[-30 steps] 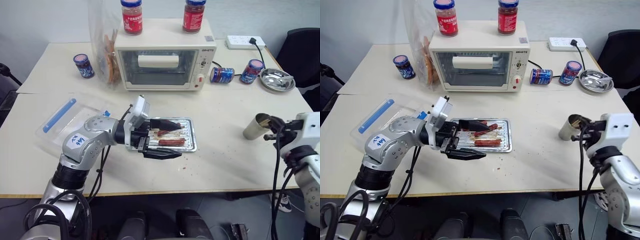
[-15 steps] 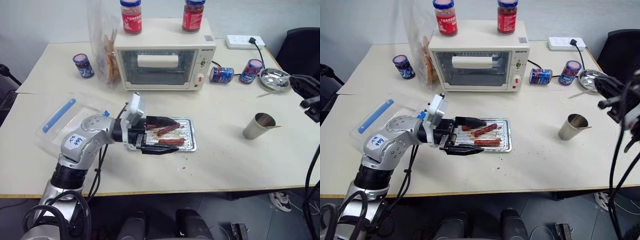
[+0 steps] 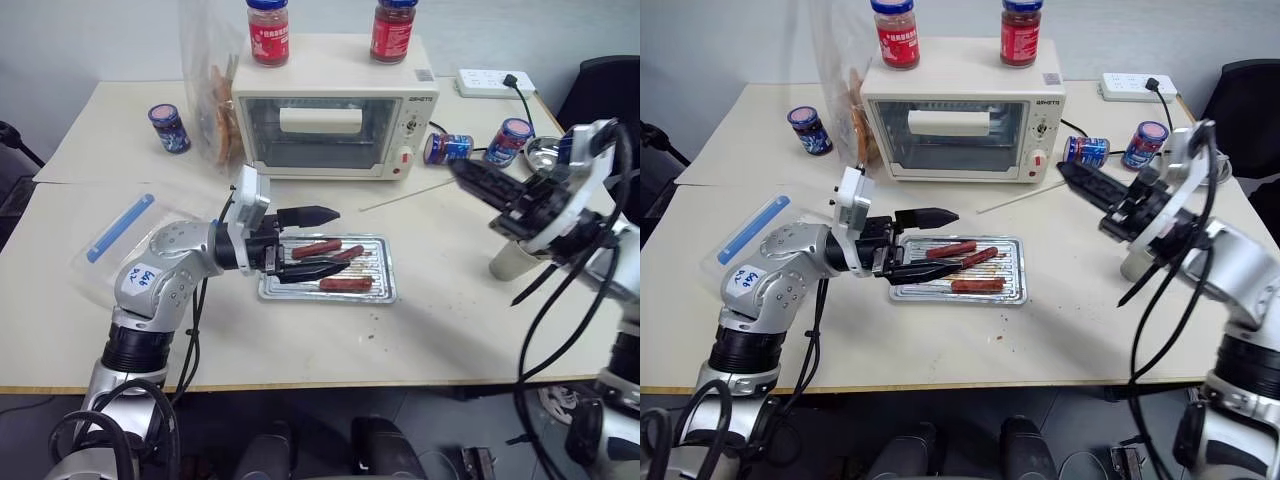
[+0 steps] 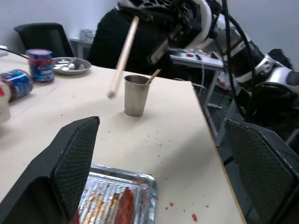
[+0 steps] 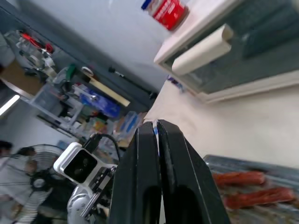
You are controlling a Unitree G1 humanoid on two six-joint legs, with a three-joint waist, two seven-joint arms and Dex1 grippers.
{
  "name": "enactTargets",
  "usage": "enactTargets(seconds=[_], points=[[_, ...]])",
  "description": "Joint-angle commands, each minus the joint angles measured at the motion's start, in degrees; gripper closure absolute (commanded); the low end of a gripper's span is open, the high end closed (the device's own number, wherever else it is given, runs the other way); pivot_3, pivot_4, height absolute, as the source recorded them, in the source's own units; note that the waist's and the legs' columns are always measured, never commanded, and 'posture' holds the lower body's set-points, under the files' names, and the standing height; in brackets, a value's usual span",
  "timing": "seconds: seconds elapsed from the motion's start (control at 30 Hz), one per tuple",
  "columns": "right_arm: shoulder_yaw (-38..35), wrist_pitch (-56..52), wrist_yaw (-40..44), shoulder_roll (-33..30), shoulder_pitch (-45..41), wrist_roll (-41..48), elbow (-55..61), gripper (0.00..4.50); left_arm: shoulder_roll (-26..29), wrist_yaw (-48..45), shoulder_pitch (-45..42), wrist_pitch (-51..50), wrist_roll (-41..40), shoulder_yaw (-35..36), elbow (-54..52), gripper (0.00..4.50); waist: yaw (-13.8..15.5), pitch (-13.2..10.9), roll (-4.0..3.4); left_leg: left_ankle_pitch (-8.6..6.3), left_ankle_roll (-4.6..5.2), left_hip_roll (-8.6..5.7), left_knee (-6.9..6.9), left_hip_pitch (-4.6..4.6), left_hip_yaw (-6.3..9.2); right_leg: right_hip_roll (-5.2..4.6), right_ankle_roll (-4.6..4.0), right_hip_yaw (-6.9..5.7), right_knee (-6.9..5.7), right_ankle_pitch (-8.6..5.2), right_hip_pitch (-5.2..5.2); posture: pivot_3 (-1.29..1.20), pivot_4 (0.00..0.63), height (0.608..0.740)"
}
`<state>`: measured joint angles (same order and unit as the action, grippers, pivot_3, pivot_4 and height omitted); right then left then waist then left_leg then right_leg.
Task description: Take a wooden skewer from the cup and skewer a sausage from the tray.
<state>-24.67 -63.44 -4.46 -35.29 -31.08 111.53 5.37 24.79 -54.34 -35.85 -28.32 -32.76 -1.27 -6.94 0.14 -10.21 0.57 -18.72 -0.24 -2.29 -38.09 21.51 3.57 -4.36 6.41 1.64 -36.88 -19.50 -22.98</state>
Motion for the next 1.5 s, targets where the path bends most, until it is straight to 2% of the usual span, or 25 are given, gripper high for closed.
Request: enactTargets(seconds=[0.03, 0.27, 0.3, 0.33, 0.4, 0.7, 0.83, 1.1, 1.2, 1.33, 1.5], points=[[1.06, -1.69, 2.75, 1.94, -1.68, 1.47, -0.32, 4.47, -2.85, 4.01, -1.51, 5.34, 3.18, 0.05, -0.05, 0.00, -0.07, 0.00, 0.00, 0.00, 0.00, 0.00, -0.02, 0.03, 0.00, 0.00, 0.02, 0.00, 0.02, 0.01, 0.00, 0.00, 0.150, 0.740], [3.97, -4.10, 5.95, 2.93, -4.15, 1.47, -1.48, 4.47, -5.83, 6.01, -2.09, 6.20, 2.86, 0.88, 0.32, 0.00, -0.30, 0.00, 0.00, 0.02, -0.03, 0.03, 0.00, 0.04, -0.02, 0.05, 0.03, 0.03, -0.06, 0.02, -0.11, 0.00, 0.150, 0.740], [4.10, -3.97, 5.82, 3.15, -4.39, 1.47, -1.58, 4.50, -6.10, 5.97, -1.93, 6.08, 2.33, 1.03, 0.03, 0.35, -0.28, 0.00, 0.00, 0.02, -0.03, 0.03, 0.01, 0.04, -0.02, 0.05, 0.03, 0.03, -0.06, 0.02, -0.12, 0.00, 0.150, 0.740], [4.20, -3.82, 5.63, 3.46, -4.64, 1.47, -1.76, 4.50, -6.31, 5.95, -1.67, 5.77, 1.91, 1.08, -0.47, 0.42, -0.29, 0.00, 0.00, 0.02, -0.03, 0.02, 0.00, 0.05, -0.02, 0.04, 0.03, 0.03, -0.06, 0.02, -0.12, 0.00, 0.150, 0.740], [4.17, -3.71, 5.20, 4.14, -4.93, 1.47, -2.12, 4.50, -6.64, 5.94, -1.11, 5.07, 1.18, 1.12, -1.69, 0.99, -0.25, 0.00, 0.00, 0.02, -0.03, 0.01, -0.01, 0.07, -0.03, 0.03, 0.03, 0.03, -0.06, 0.02, -0.13, 0.00, 0.150, 0.740], [4.15, -2.29, 2.36, 7.71, -5.95, 1.47, -2.61, 4.50, -5.66, 5.44, 0.90, 1.96, -0.40, 0.15, -5.62, 2.99, -0.28, 0.00, -0.01, 0.04, -0.07, 0.01, -0.05, 0.30, -0.03, 0.03, 0.03, 0.04, -0.16, 0.02, -0.44, 0.00, 0.150, 0.740], [3.83, -1.74, 1.15, 8.45, -6.05, 1.47, -2.27, 4.50, -6.76, 6.87, 0.29, 1.63, -0.54, 0.68, -5.45, 2.99, -0.27, 0.01, -0.02, 0.05, -0.08, 0.00, -0.20, 0.61, -0.03, 0.02, 0.03, 0.03, -0.24, 0.02, -0.70, 0.00, 0.150, 0.740], [3.59, -2.15, 0.42, 7.80, -6.34, 1.47, -2.25, 4.50, -7.39, 7.93, 0.73, 0.47, -1.52, 0.77, -6.67, 2.99, -0.32, 0.01, -0.02, 0.05, -0.08, 0.00, -0.20, 0.64, -0.03, 0.03, 0.04, 0.02, -0.24, 0.03, -0.71, 0.00, 0.150, 0.740], [3.65, -2.00, 0.11, 7.88, -6.47, 1.47, -2.16, 4.50, -7.63, 8.27, 0.92, 0.21, -2.21, 1.06, -6.86, 3.43, -0.31, 0.01, -0.02, 0.05, -0.07, 0.00, -0.20, 0.64, -0.03, 0.02, 0.04, 0.02, -0.24, 0.03, -0.71, 0.00, 0.150, 0.740], [3.58, -1.75, -0.47, 8.26, -6.42, 1.47, -1.82, 4.50, -7.53, 8.49, 0.50, 0.26, -2.66, 1.47, -6.35, 4.44, -0.33, 0.01, -0.02, 0.05, -0.07, 0.00, -0.20, 0.64, -0.03, 0.03, 0.04, 0.03, -0.24, 0.03, -0.72, 0.00, 0.150, 0.740], [3.75, -1.24, -0.94, 8.02, -6.14, 1.47, -0.70, 4.50, -7.40, 8.95, -0.33, 0.03, -3.40, 2.27, -5.87, 4.48, -0.31, 0.01, -0.02, 0.05, -0.07, -0.01, -0.20, 0.65, -0.03, 0.02, 0.04, 0.02, -0.23, 0.03, -0.71, 0.00, 0.150, 0.740]])
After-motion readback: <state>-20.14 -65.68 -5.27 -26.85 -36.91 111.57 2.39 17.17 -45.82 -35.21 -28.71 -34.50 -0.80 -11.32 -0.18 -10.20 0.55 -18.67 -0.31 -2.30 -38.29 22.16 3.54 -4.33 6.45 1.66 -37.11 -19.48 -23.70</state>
